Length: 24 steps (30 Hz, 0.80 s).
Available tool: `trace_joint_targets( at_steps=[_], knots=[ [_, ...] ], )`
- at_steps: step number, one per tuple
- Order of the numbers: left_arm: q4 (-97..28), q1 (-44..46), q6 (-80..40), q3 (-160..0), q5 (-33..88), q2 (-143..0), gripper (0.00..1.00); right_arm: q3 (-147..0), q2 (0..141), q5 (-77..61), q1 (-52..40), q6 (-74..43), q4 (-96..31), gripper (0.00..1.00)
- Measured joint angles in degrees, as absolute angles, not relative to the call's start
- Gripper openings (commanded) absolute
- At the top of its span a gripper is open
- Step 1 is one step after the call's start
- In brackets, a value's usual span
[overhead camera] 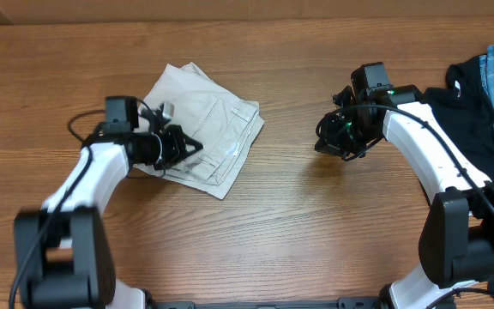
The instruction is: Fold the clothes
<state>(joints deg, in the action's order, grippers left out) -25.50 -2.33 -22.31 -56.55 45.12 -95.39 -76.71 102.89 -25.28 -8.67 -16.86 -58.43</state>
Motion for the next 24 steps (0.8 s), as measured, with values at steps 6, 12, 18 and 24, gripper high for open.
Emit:
trace_joint_targets(
  at_steps=[6, 12, 18, 24],
  knots=[
    [-25.26, -6.33, -24.05, -56.55, 38.94, -90.56, 0.04, -76.71, 102.89, -25.28, -8.67, -16.84, -58.43, 0.04],
    [-24.56, -14.17, -21.93, -56.55, 35.79, -93.3, 0.04, -76.71, 102.89, -25.28, -8.67, -16.86, -58.13, 0.04],
    [-21.96, -15.0, -19.68, -56.55, 35.7, -104.03, 0.04, -76.71, 102.89, -25.28, -8.67, -16.84, -57.95, 0.04],
    [-21.65, -15.0, -19.05, -56.73, 38.44, -107.77, 0.04, -76.71, 102.89, -25.28, -8.64, -16.84, -58.52, 0.04]
  ],
)
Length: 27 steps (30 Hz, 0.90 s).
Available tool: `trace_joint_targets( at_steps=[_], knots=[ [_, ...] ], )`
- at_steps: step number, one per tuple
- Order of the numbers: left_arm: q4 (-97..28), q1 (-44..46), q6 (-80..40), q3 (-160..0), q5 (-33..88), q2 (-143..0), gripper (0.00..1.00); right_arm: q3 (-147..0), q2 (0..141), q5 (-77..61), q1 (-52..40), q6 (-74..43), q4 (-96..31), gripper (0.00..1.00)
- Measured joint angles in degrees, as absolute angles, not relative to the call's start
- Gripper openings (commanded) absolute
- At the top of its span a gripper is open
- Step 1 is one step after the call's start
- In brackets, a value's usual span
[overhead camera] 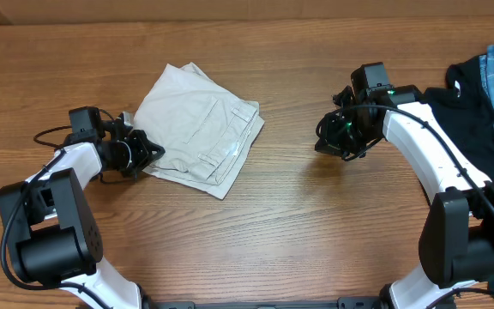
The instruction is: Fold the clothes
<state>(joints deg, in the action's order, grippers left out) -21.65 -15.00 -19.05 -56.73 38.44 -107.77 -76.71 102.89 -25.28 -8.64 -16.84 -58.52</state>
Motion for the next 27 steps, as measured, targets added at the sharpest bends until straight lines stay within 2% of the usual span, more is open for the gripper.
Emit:
trace_joint_targets(
  at_steps=[5, 9, 13, 17, 20, 22, 24, 26, 27],
  knots=[
    [-25.36, -14.76, -19.05, -56.73, 39.0, -101.32, 0.04, -76.71, 102.89, -25.28, -8.64, -16.86, -58.5, 0.04],
    [-23.31, -12.97, -19.03, -57.47, 39.03, -91.64, 0.1, -76.71, 102.89, -25.28, -8.67, -16.88, -58.3, 0.04],
    [-15.73, -10.17, -19.03, -59.07, 38.65, -85.69, 0.27, -76.71, 102.89, -25.3, -8.67, -16.91, -58.08, 0.04],
    [-13.26, -8.03, -18.26, -59.51, 34.37, -85.6, 0.45, -76.71, 102.89, -25.28, -8.67, -17.08, -58.08, 0.04],
    [-13.23, -7.09, -15.81, -59.51, 30.2, -86.08, 0.66, -76.71, 102.89, -25.3, -8.67, -17.23, -58.11, 0.04],
    [-13.28, -6.83, -13.54, -59.51, 28.29, -86.3, 0.84, -76.71, 102.89, -25.3, -8.64, -17.34, -58.04, 0.04],
    [-13.28, -6.83, -10.13, -59.51, 27.11, -86.39, 0.85, -76.71, 102.89, -25.3, -8.67, -17.37, -58.02, 0.04],
    [-13.34, -6.74, -7.46, -59.51, 27.44, -86.39, 0.72, -76.71, 102.89, -25.3, -8.67, -17.5, -57.82, 0.04],
    [-13.52, -6.46, -5.65, -59.51, 27.81, -86.39, 0.6, -76.71, 102.89, -25.3, -8.67, -17.58, -57.74, 0.04]
  ],
)
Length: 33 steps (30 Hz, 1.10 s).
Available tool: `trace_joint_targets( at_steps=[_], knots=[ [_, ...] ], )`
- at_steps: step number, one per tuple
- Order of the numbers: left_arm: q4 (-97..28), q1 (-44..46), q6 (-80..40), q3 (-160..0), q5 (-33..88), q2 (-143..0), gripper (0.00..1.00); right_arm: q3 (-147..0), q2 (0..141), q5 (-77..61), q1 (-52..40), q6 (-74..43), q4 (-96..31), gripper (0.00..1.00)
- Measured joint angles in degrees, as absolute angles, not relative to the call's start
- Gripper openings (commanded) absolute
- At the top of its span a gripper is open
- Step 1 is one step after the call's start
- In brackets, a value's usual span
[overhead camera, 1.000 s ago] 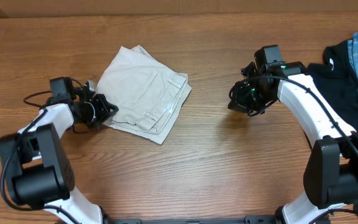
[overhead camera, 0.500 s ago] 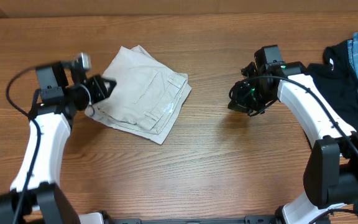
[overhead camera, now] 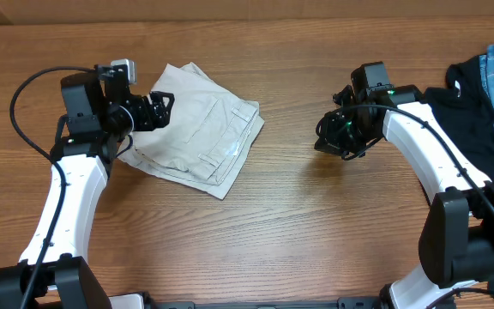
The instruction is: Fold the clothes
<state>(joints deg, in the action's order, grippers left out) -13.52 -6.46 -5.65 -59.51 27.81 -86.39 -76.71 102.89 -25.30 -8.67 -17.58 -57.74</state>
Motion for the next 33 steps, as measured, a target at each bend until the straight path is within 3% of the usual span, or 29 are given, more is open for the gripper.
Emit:
trace_joint_targets(
  at_steps=[1, 2, 3, 15, 33],
  knots=[
    [-13.69, -6.15, -4.34, -59.51, 28.05, -86.39, 0.45, -76.71, 102.89, -25.32, -8.67, -17.61, -57.69, 0.04],
    [-13.72, -5.58, -3.51, -59.51, 28.27, -86.39, 0.08, -76.71, 102.89, -25.3, -8.67, -17.74, -57.65, 0.04],
    [-13.72, -4.1, -1.45, -59.51, 28.23, -86.39, 0.04, -76.71, 102.89, -25.3, -8.67, -17.8, -57.67, 0.04],
    [-10.68, 10.13, 2.15, -59.51, 12.27, -86.74, 0.04, -76.71, 102.89, -25.54, -8.67, -17.98, -57.65, 0.04],
    [-11.94, 10.79, 2.81, -59.51, 7.86, -101.62, 0.04, -76.71, 102.89, -25.74, -8.67, -17.98, -57.08, 0.04]
  ],
)
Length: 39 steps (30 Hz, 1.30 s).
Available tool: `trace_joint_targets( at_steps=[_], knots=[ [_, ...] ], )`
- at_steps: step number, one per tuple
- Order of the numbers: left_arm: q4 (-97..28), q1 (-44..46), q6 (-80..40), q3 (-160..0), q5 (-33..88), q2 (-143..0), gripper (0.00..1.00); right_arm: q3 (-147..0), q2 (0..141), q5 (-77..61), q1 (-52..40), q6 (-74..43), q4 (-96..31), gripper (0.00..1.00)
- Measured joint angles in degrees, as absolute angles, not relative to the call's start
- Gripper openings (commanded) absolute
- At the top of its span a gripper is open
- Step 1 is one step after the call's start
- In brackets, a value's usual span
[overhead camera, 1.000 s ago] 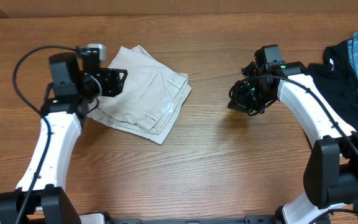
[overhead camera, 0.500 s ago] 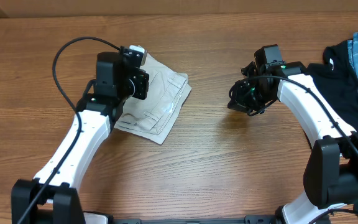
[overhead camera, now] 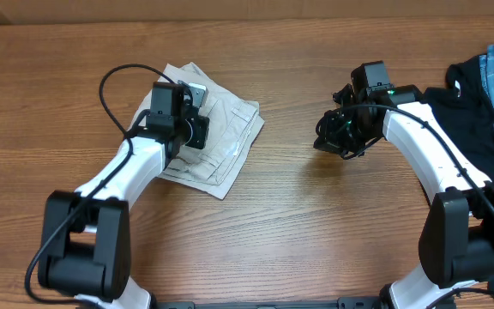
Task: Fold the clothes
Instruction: 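Push the folded pants further left with the left gripper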
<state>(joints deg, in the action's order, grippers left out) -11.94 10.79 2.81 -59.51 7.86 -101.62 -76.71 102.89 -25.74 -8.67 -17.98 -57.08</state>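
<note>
A folded beige garment [overhead camera: 230,129] lies on the wooden table [overhead camera: 256,232], left of centre in the overhead view. My left gripper [overhead camera: 197,130] points down over the middle of it, and the wrist hides its fingers, so open or shut does not show. My right gripper [overhead camera: 333,142] hovers over bare table to the right of centre, well away from the beige garment. It is dark and its fingers are hard to make out.
A black garment [overhead camera: 470,112] and blue jeans lie in a pile at the right edge, just beyond the right arm. The left arm's cable loops over the table behind the beige garment.
My left gripper has moved from the beige garment's upper left edge to above its middle. The garment lies as before. The right arm has not moved.
My left gripper was first at the garment's lower left edge, then off it to the left over the table, then at its upper left edge, and now over its middle. The folded garment kept its shape and place. The right arm stayed still throughout.
</note>
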Motion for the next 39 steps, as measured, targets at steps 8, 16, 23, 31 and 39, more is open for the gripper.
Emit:
trace_joint_targets(
  at_steps=[8, 16, 23, 31, 39],
  knots=[
    [-8.69, 10.5, 2.74, -59.64, 7.92, -108.09, 0.04, -76.71, 102.89, -25.76, -8.67, -17.98, -57.19, 0.04],
    [-5.93, 8.86, -0.54, -61.87, 7.4, -112.38, 0.04, -76.71, 102.89, -25.76, -8.67, -17.96, -57.74, 0.04],
    [-3.01, 3.29, -3.31, -62.35, 8.97, -113.62, 0.04, -76.71, 102.89, -25.87, -8.67, -17.98, -57.93, 0.04],
    [1.61, -9.54, -5.65, -62.41, 5.21, -114.78, 0.04, -76.71, 102.89, -26.15, -8.67, -17.98, -59.64, 0.04],
    [-0.01, -17.76, -5.41, -65.56, 1.3, -116.18, 0.04, -76.71, 102.89, -26.15, -8.67, -17.93, -59.81, 0.04]
  ],
)
